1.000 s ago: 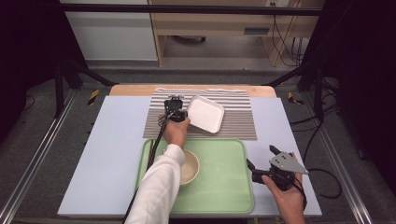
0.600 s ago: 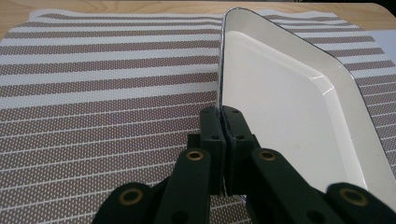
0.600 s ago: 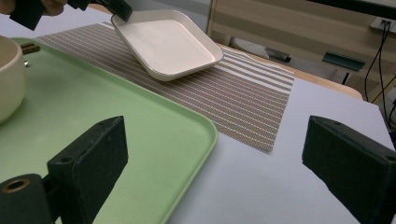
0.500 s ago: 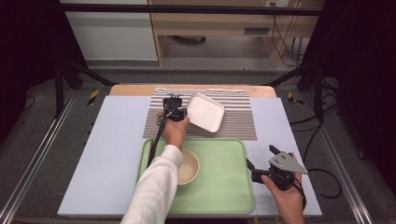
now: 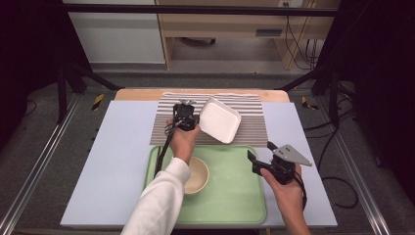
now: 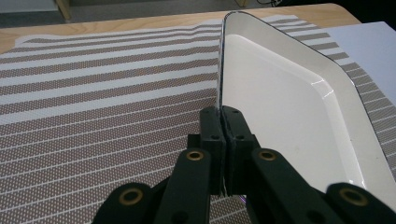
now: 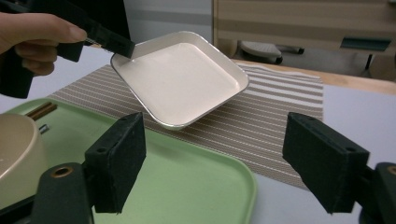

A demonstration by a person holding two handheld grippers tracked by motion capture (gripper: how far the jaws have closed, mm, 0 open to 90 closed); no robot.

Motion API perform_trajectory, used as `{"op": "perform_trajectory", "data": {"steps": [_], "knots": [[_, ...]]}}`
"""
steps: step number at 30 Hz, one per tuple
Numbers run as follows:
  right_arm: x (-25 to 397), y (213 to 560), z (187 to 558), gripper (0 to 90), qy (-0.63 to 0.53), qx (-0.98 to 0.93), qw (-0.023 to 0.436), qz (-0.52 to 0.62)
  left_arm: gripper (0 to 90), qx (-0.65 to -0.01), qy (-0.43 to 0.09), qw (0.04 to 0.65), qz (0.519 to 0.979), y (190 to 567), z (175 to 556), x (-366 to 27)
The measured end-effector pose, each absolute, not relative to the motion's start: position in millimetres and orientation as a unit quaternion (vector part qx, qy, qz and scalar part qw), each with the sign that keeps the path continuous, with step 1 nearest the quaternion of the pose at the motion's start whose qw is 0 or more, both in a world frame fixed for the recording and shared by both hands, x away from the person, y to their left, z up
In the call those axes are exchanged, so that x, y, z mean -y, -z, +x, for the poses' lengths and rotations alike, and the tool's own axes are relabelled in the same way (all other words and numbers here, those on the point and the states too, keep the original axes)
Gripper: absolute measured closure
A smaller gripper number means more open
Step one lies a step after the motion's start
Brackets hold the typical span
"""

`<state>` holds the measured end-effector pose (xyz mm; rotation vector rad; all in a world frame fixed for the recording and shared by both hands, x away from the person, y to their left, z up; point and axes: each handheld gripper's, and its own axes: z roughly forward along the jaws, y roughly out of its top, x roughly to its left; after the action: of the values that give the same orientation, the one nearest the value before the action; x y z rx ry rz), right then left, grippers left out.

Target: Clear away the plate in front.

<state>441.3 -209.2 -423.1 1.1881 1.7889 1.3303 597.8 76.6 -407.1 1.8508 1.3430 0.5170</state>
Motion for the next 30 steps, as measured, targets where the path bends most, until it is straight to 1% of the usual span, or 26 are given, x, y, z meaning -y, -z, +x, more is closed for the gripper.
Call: {"op": "perform_trajectory", "data": {"steps": [8,16,25,30], "knots": [[194,434,464,31.9,-0.503,-0.671,0.253,0.483,88.2,-0.514,-0.197,0.409,0.728,401,581,-80],[188,441,477,32.9,-0.525,-0.653,0.199,0.508,88.2,-0.498,-0.188,0.434,0.727,396,558,-81],[188,444,480,34.7,-0.535,-0.639,0.174,0.525,88.2,-0.481,-0.182,0.457,0.725,385,538,-80],[190,447,483,35.8,-0.546,-0.627,0.149,0.535,88.1,-0.473,-0.179,0.466,0.726,381,529,-80]]}}
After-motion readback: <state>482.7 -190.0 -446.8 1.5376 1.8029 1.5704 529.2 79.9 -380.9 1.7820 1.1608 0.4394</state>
